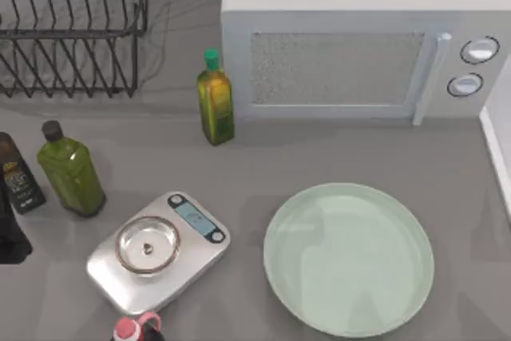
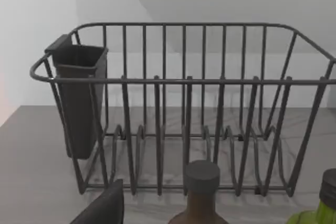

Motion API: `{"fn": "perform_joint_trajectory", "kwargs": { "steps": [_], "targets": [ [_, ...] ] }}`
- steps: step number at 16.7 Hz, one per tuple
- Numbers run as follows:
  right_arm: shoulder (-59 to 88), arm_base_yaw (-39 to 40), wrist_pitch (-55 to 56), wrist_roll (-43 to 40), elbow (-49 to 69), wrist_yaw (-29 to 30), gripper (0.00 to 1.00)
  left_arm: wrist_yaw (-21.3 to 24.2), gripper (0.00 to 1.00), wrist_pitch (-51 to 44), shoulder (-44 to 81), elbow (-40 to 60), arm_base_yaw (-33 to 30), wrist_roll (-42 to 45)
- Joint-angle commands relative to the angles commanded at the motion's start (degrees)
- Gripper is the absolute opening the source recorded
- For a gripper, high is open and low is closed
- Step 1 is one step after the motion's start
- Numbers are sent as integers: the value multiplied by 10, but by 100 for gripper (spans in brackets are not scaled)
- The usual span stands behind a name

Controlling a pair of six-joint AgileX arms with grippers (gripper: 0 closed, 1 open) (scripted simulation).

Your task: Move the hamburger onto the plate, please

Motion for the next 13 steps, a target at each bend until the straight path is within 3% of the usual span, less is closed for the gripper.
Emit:
{"fn": "perform_joint_trajectory", "kwargs": {
  "steps": [6, 13],
  "targets": [
    [63, 2, -57, -59, 45, 0, 100, 0, 100, 0, 0, 0, 0, 0],
    [380, 13, -285, -291, 213, -1, 100, 0, 100, 0, 0, 0, 0, 0]
  ]
}}
